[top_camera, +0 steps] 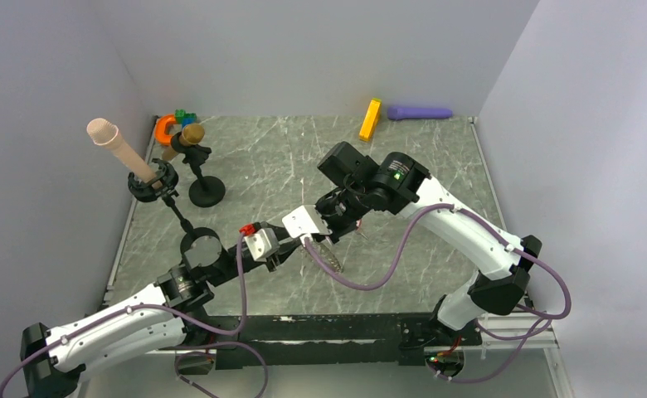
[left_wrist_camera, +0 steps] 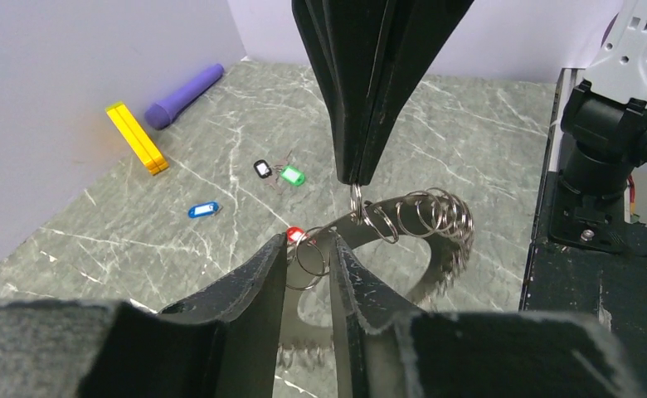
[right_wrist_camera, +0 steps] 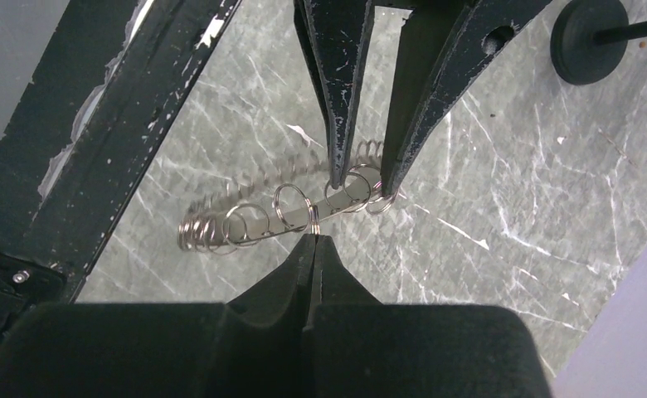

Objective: Put the keys on the keyring

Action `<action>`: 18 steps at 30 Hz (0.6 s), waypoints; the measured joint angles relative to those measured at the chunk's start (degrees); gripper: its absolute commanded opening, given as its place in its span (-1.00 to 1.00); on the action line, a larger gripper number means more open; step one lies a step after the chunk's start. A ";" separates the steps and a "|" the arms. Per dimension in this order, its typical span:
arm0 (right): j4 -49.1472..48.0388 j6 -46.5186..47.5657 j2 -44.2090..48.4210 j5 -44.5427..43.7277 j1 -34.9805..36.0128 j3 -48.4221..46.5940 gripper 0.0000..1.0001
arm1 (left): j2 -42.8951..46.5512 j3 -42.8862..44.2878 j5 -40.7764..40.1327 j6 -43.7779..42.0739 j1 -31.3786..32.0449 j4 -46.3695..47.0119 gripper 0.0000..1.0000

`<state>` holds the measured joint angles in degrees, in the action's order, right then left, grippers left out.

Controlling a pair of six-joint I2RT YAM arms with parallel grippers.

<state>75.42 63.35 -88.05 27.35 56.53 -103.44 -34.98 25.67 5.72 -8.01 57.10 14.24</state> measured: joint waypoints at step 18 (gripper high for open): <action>-2.23 -4.48 0.13 1.92 -1.29 0.00 -1.00 | -2.71 1.27 3.50 0.63 0.00 2.05 -0.38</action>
<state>73.19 58.87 -87.92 29.28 55.24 -103.44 -37.69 26.94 9.21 -7.38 57.10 16.29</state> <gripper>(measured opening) 0.009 0.307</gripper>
